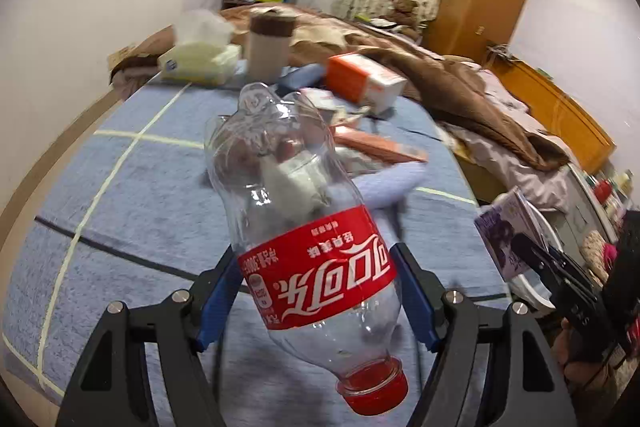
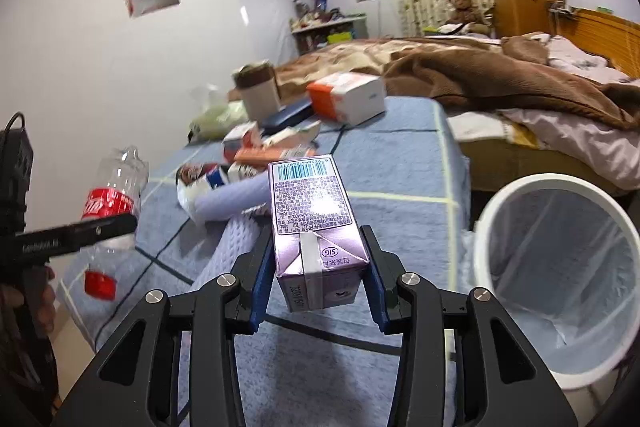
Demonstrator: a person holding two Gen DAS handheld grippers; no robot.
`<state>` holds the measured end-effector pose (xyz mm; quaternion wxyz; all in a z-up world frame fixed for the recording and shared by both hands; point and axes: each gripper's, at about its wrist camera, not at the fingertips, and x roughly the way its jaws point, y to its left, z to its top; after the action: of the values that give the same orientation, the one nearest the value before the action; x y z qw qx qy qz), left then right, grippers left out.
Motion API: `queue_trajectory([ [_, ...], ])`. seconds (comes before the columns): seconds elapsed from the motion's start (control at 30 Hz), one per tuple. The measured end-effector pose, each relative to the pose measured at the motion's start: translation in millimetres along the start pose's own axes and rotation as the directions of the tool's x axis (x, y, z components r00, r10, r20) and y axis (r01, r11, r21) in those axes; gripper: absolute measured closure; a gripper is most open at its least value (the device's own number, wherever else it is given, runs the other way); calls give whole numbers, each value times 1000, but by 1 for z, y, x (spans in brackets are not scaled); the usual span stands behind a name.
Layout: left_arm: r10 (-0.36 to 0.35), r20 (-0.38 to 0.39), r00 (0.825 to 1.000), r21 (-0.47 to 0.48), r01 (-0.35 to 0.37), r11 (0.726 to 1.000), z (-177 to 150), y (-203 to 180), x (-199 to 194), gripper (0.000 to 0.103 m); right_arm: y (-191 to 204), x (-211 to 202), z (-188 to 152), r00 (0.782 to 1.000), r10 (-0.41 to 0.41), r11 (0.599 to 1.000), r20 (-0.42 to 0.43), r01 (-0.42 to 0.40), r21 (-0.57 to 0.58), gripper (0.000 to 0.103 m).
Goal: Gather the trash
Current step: 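Carry bottle and carton over the white bin and open both tools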
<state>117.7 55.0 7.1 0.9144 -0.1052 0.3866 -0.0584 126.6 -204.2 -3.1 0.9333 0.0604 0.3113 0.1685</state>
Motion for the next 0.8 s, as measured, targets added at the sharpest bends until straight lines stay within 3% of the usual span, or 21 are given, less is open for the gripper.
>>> queue_trajectory([
  [0.27,-96,22,995,125,92,988,7,-57,-6,28,-25,-33,0,993,-103,993,65,99,60,62],
  [0.5,-180,-8,984,227,178,958,9,-115,4,28,-55,-56,-3,974,-209,972,90,197,127,62],
  [0.73,-273,-71,960,295,281,913,10,-173,23,28,-88,-67,-10,945,-317,933,74,297,200,62],
  [0.8,-314,-102,944,304,331,893,10,-188,31,28,-99,-68,-12,936,-348,918,62,326,225,62],
])
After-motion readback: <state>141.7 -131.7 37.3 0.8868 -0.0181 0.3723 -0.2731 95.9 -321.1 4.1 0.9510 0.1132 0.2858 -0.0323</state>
